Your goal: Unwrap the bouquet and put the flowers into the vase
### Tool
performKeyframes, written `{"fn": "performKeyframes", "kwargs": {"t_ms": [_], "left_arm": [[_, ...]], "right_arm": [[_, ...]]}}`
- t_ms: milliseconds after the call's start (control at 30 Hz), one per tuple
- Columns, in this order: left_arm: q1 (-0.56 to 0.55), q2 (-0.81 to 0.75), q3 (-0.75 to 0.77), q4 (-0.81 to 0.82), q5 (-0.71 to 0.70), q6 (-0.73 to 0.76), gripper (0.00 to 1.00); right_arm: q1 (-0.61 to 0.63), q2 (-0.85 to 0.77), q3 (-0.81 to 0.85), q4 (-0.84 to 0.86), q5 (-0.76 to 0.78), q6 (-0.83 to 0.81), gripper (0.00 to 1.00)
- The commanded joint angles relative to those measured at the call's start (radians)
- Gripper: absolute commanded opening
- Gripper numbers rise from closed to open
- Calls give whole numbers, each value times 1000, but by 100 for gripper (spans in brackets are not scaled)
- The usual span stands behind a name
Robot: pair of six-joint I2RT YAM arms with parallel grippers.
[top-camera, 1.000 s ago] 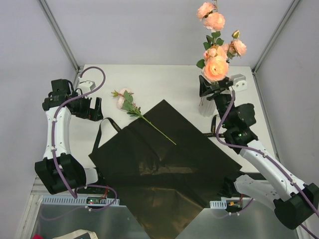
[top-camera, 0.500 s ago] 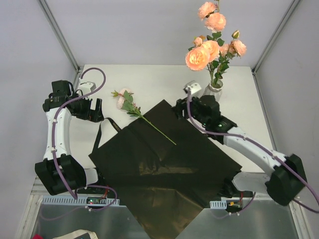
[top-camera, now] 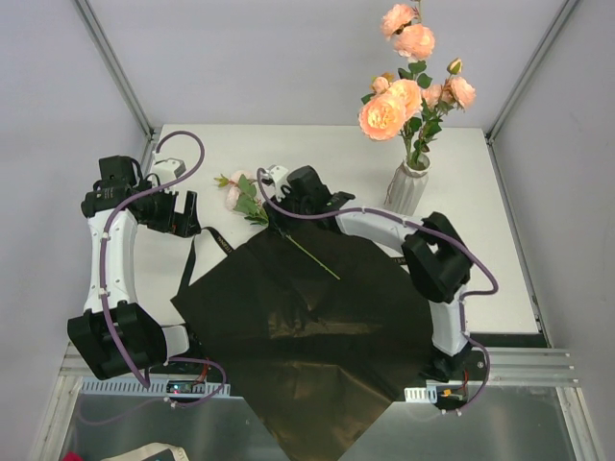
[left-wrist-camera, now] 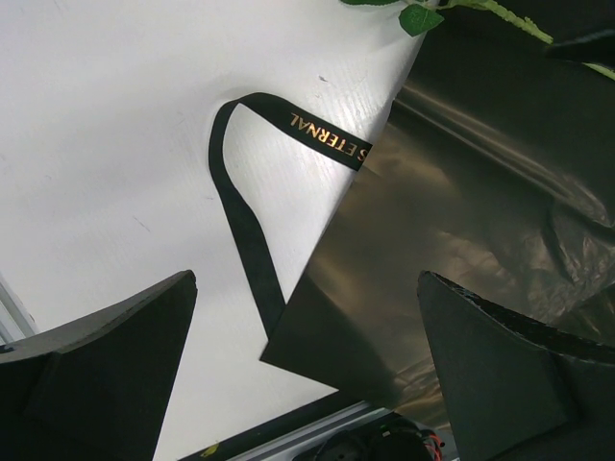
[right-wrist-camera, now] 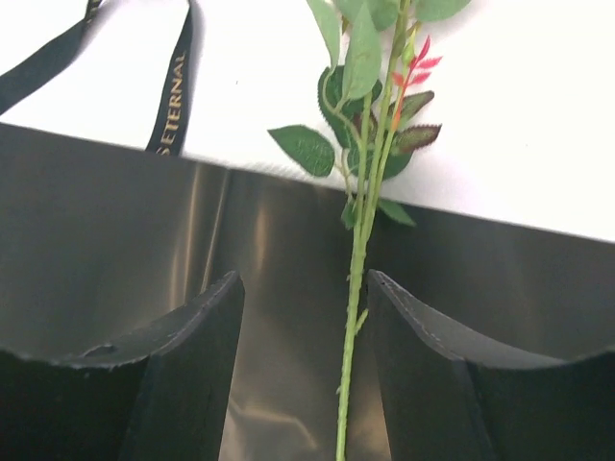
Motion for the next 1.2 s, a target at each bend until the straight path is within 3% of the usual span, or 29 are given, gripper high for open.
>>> {"fn": "performKeyframes", "kwargs": {"t_ms": [0, 233, 533, 633, 767, 867, 1167], "left_arm": [[12, -24, -8, -29, 24, 33, 99], [12, -14, -17, -28, 32, 43, 99], [12, -6, -28, -28, 41, 54, 99], [13, -4, -29, -28, 38, 57, 99], [12, -10, -31, -29, 36, 59, 99], [12, -20, -29, -29, 35, 59, 99], [12, -59, -17, -39, 42, 40, 99]], "right_arm": [[-5, 98, 172, -127, -17, -32, 56], [-5, 244, 292, -245, 20, -49, 53], [-6, 319, 352, -299, 63, -53, 52], [-6, 342, 373, -317, 61, -44, 43], [-6, 358, 378, -320, 63, -21, 14], [-5, 355, 378, -328, 81, -21, 1], [-5, 165, 361, -262, 149, -9, 1]]}}
